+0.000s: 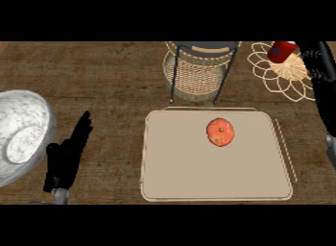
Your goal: Pick the squash from the tray and place it in the tiered basket
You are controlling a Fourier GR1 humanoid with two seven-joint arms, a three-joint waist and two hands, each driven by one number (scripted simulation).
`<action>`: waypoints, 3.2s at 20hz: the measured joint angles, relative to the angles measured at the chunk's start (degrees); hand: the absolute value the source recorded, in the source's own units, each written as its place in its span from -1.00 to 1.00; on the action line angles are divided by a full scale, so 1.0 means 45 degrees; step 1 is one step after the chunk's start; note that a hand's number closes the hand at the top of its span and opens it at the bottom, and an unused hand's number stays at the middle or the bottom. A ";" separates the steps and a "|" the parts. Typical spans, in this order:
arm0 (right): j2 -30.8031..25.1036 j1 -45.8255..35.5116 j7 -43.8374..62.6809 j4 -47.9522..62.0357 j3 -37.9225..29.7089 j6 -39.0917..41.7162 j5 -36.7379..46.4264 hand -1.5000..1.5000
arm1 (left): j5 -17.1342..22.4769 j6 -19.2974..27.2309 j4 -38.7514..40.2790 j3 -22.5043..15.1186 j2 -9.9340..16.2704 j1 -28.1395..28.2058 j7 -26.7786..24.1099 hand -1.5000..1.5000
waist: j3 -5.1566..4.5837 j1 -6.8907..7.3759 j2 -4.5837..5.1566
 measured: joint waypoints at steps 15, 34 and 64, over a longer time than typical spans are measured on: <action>0.5530 0.1902 0.3143 0.2986 0.1579 -0.8923 0.5682 -1.00 | 0.1638 -0.1556 -0.0528 0.1435 0.0894 -0.0771 0.0195 0.00 | 0.0503 -0.0124 -0.0011; 0.5962 0.0443 1.4250 0.3460 0.3942 0.0457 1.3002 -1.00 | 0.2139 -0.2142 -0.0707 0.1929 0.1313 -0.0679 0.0597 0.00 | 0.0439 -0.0151 -0.0224; 0.7163 -0.0190 1.5798 0.5248 0.2606 0.2200 1.5972 -1.00 | 0.1800 -0.2861 -0.0364 0.2539 0.0727 -0.1070 0.0521 0.00 | 0.0551 -0.0024 -0.0042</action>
